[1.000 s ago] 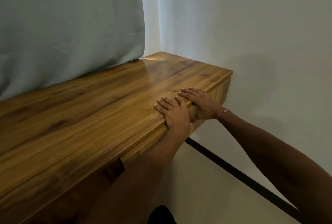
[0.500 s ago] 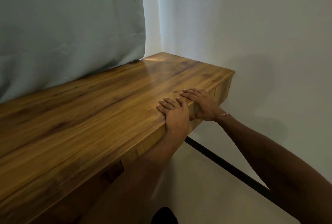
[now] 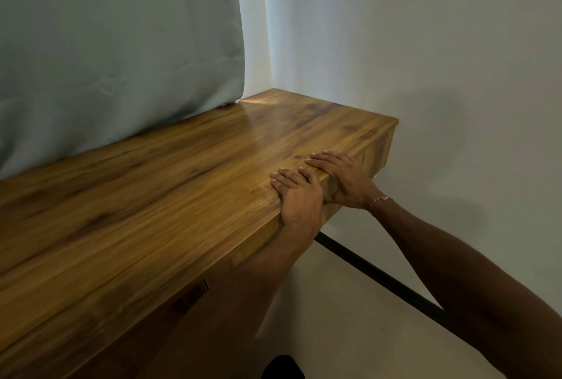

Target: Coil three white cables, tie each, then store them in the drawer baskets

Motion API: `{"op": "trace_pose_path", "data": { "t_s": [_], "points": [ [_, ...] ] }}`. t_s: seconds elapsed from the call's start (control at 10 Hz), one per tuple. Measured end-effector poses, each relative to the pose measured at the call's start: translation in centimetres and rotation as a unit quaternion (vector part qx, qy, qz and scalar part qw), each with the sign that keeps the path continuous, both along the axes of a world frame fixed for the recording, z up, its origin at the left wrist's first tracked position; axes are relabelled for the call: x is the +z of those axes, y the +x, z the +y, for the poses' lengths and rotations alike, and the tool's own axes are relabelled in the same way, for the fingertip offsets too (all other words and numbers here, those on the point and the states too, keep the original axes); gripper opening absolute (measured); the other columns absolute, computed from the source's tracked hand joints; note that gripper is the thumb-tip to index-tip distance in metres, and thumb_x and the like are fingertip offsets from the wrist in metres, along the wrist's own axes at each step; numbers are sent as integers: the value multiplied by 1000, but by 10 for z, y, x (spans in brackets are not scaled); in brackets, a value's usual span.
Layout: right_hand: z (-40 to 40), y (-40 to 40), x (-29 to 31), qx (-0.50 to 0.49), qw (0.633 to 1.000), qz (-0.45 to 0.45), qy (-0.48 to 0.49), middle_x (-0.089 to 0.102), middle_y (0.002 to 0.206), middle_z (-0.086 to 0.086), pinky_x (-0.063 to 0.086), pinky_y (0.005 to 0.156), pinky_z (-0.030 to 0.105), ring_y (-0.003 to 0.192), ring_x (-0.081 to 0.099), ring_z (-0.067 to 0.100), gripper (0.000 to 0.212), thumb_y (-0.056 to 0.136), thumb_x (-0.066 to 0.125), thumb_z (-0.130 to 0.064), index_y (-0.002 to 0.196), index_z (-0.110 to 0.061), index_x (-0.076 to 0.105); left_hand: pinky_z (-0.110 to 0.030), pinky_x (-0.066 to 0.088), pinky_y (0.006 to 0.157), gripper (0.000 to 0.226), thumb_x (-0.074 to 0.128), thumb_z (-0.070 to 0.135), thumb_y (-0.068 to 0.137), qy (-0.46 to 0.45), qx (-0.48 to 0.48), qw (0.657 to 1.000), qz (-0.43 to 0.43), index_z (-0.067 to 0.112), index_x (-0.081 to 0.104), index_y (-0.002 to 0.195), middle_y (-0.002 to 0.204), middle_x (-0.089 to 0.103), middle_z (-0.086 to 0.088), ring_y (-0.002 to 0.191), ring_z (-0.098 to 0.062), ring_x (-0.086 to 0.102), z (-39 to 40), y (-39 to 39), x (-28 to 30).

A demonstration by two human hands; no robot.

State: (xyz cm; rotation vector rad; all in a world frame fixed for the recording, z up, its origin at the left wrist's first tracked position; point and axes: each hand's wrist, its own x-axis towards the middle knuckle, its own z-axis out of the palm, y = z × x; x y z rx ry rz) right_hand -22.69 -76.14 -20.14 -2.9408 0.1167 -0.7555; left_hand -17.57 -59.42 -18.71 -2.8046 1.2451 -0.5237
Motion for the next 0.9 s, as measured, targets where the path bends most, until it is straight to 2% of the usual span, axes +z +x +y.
{"op": "trace_pose_path", "data": {
  "t_s": [0.2,0.5,0.6,0.7,0.8,0.9],
  "points": [
    [4,-5,-1,-6,1000,-9,3,36,161,-6,26,119,53,149,29,19,100,72,69,-74,155,-32,34,-64,39,107,75,62,42,96,1,2,1000,-9,-4,34,147,139,41,-48,127,-66,44,2,0,-2],
    [10,-6,4,-26,999,10,17,33,162,-6,21,122,54,151,26,21,105,67,72,-74,155,-33,32,-64,37,109,76,61,41,97,7,-6,1000,-19,-2,30,151,145,38,-45,131,-64,41,4,3,0],
    [11,-6,5,-37,999,25,15,31,163,-4,18,122,52,151,24,22,107,66,76,-70,156,-32,31,-65,33,111,75,58,39,100,18,-21,1000,-13,0,26,154,151,33,-40,136,-62,35,8,0,2],
    [21,-4,18,-66,995,65,37,30,163,-2,16,123,54,152,21,25,103,71,82,-57,156,-31,31,-64,33,112,72,56,40,101,8,-27,1000,-7,2,27,155,153,34,-37,138,-60,35,15,-1,7],
    [26,-2,45,-68,982,157,81,34,161,0,23,121,52,150,27,27,95,76,85,-36,155,-27,33,-61,33,114,93,68,54,89,-6,-35,998,58,5,25,155,154,36,-33,139,-56,35,23,-4,18],
    [32,-2,94,-23,966,231,112,50,149,-3,37,107,37,135,45,21,73,86,77,-25,151,-27,43,-51,41,109,133,81,70,63,-53,-77,989,111,2,15,155,147,44,-24,134,-42,45,39,6,39]
  ]
}}
